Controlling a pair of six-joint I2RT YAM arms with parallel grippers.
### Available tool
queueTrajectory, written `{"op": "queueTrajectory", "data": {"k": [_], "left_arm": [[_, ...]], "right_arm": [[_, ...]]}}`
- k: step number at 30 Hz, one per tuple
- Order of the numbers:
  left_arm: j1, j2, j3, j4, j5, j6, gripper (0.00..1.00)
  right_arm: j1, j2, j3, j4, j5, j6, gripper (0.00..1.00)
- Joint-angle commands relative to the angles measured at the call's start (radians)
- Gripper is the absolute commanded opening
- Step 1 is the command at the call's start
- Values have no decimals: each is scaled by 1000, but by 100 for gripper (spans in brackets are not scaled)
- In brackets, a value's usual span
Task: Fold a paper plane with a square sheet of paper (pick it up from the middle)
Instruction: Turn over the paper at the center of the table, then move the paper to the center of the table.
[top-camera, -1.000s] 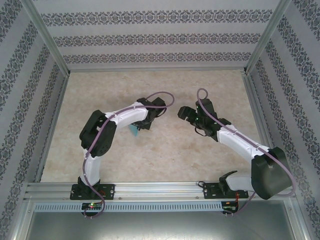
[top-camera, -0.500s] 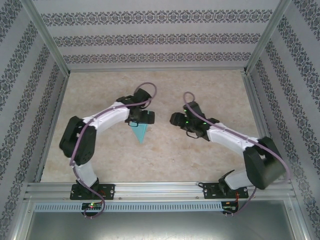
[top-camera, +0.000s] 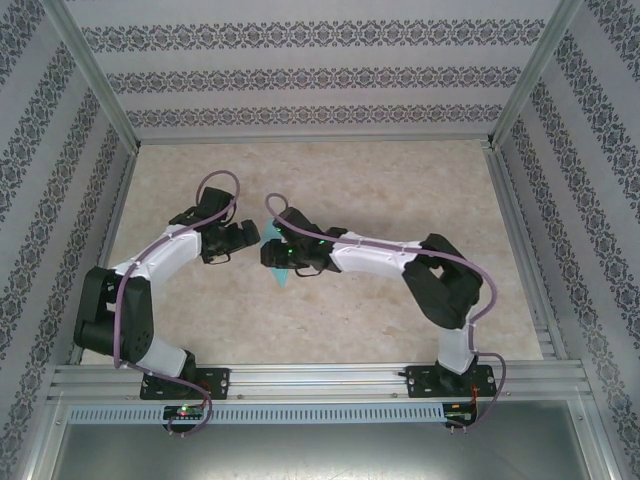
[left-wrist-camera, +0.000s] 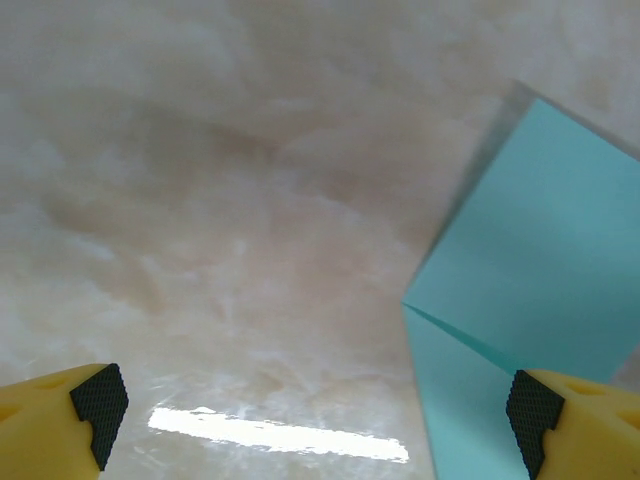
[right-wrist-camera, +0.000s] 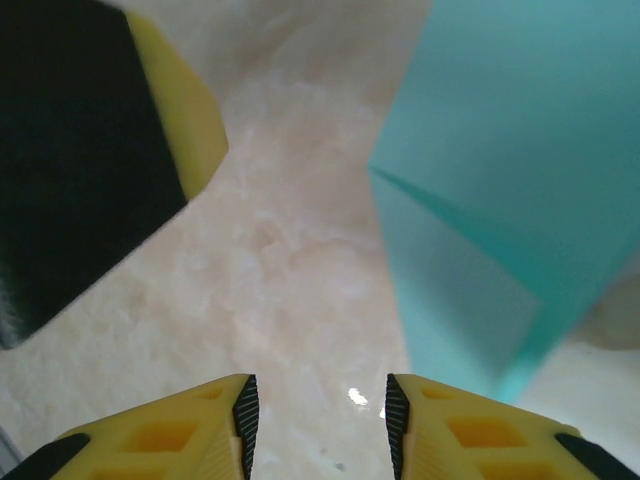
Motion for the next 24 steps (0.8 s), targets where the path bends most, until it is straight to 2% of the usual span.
{"op": "queueTrajectory", "data": {"k": [1,8,14,21,24], "left_arm": [[26,-39,-24,42,40,-35,100],[53,-64,-37,46,55,-35,100],[56,-62,-42,55,71,-32,100],[58,-57,-53,75,107,-22,100],[56,-57,-61,86,131,-16,100]], "right_arm": [[5,75,95,-117,-44,-27,40],[1,188,224,-292,-41,-98,41],[-20,191,213,-382,-21,-187,42],[-59,146,112,-489,-15,-470,45],[-92,99,29,-505,-49,-603,47]]}}
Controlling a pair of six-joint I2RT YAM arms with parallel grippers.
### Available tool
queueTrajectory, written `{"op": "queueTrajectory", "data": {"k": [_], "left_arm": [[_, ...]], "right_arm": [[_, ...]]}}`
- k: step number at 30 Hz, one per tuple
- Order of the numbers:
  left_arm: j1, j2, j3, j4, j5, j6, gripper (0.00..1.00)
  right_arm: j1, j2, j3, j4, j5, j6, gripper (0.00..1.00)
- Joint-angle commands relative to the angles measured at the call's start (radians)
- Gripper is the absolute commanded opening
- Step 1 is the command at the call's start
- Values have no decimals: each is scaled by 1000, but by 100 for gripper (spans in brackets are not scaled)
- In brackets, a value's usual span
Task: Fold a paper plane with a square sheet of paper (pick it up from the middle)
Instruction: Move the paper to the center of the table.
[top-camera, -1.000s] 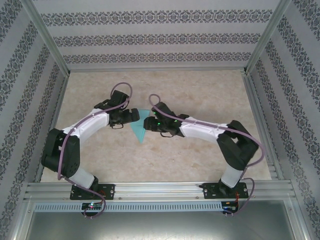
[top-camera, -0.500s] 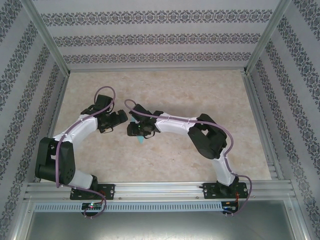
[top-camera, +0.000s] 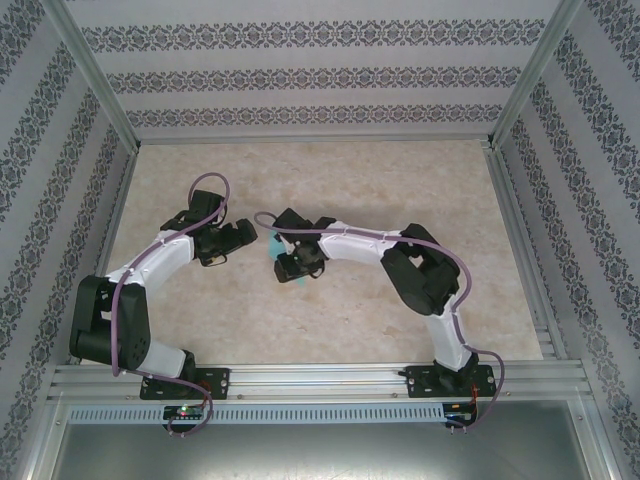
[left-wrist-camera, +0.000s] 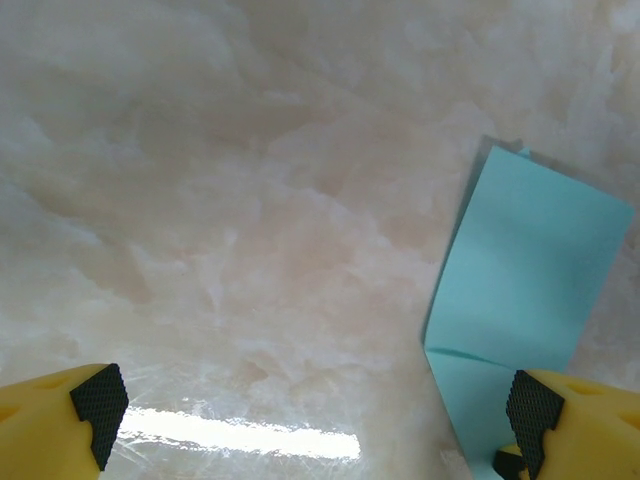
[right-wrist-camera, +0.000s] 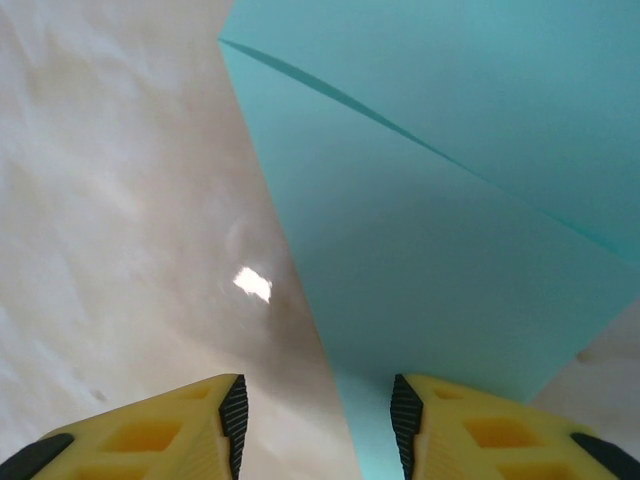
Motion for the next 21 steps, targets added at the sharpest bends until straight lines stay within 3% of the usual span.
{"op": "queueTrajectory", "data": {"k": [1,7,15,21], "left_arm": [[11,-13,-13,37,40,9,100],[9,-9,-21,61,104,17,100],[-5,0,-54,125,227,4,100],[-27,23,-39,147,307,-8,100]], "right_arm": [[-41,-43,-106,-130,-3,-216,48],[-64,-203,-185,-89,13,-266,56],[-78,-396,-350,291,84,220,55],[-69,-339,-367,346,97,346,54]]}}
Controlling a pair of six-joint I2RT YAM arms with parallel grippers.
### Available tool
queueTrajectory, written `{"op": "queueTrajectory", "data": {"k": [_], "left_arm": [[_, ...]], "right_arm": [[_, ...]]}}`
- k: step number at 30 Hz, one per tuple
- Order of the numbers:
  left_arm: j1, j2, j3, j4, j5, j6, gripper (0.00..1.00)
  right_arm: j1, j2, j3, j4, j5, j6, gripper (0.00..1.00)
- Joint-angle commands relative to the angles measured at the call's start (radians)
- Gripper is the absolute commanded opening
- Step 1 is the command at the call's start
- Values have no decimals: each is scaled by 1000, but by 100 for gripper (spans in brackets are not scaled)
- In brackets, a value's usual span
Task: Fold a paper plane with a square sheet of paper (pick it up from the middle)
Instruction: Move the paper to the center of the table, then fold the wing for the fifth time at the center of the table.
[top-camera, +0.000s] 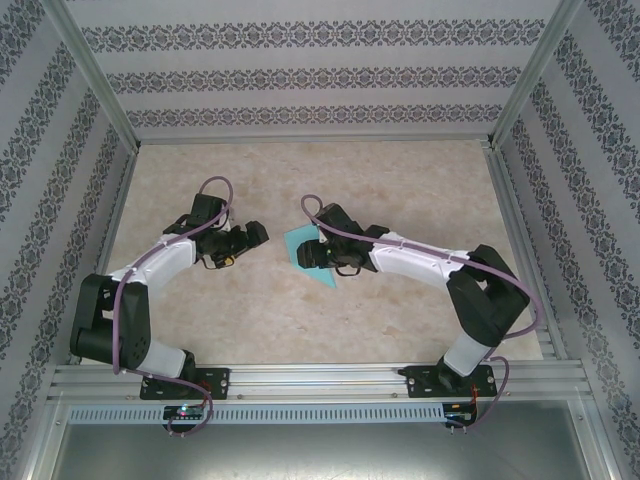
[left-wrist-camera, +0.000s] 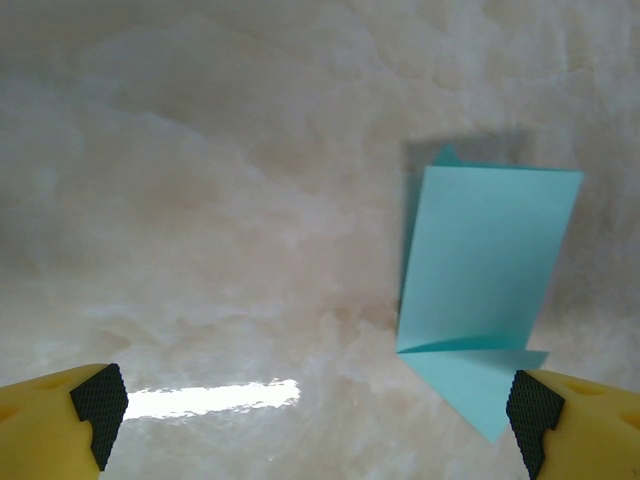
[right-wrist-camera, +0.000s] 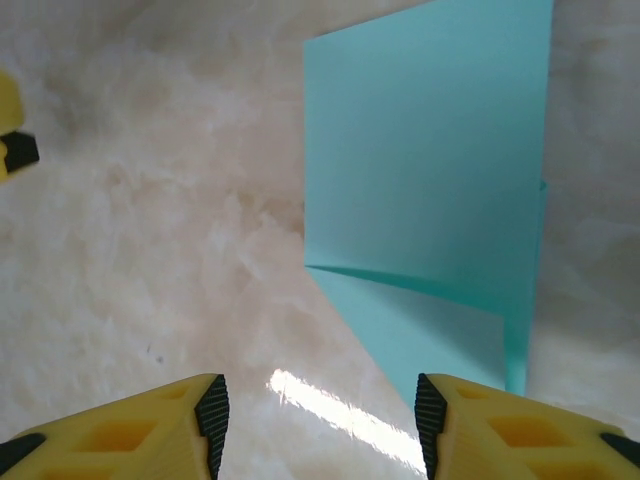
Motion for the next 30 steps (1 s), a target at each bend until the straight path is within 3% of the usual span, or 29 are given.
{"op": "queueTrajectory", "data": {"k": [1,14,23,30], "left_arm": [[-19,19,5,53,78,-14,100],[-82,107,2,140,196,-131,97],[-139,173,31,153,232,-156,92],[-164,222,29,218,250,-229,79]], "right_arm": [[1,55,-3,58,26,125,54],[-42,171,13,100,5,94,51],[-93,191,-74,205,-87,140,50],[-150,175,-176,336,-197,202,49]]}}
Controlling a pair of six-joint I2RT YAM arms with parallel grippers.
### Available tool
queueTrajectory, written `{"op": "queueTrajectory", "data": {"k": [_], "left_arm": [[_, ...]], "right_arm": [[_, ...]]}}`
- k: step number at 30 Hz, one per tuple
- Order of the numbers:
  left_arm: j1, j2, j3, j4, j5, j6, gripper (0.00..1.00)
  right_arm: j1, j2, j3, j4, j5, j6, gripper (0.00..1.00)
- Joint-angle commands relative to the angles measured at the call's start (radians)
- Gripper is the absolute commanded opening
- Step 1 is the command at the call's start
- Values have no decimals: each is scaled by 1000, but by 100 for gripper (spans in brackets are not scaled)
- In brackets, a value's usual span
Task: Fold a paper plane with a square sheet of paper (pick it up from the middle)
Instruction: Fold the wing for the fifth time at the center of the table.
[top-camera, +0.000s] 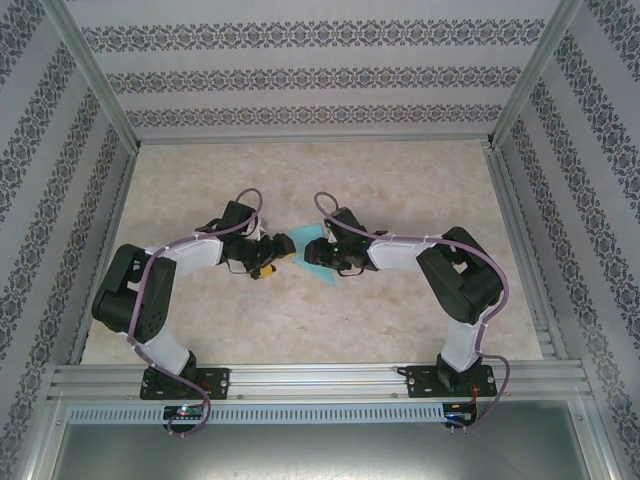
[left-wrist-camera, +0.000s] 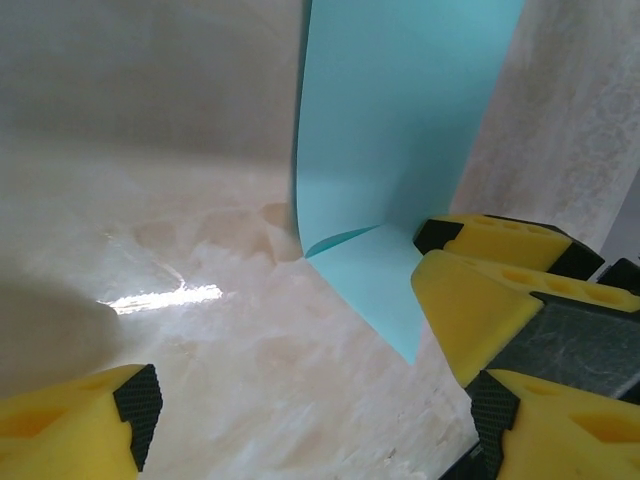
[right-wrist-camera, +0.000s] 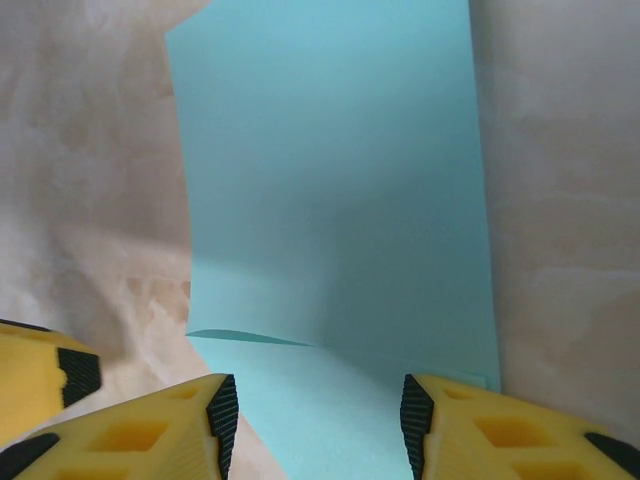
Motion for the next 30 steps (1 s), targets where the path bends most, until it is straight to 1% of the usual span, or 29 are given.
{"op": "queueTrajectory", "data": {"k": [1,4,7,11,14,19,30], "left_arm": [[-15,35,27,74,32,-61,75],[-22,61,37,100,43,-82,65],[-27,86,52,102,38,-92,54],[-29,122,73,104,31,-94,44],[-29,146,85,109,29,-95,39],[-28,177,101,117,32,-96,33],[-30,228,134,140,76,-89,31]], "right_arm": [[-34,15,-69,49,-61,49,49],[-51,15,-89,82,-92,63,48],[-58,12,-97,80,-93,62,47],[-64,10,-103,79,-92,58,46],[-64,12,-105,77,-93,57,46],[-66,14,-105,78,-95,56,46],[-65,18,-104,76,-99,58,46]]}}
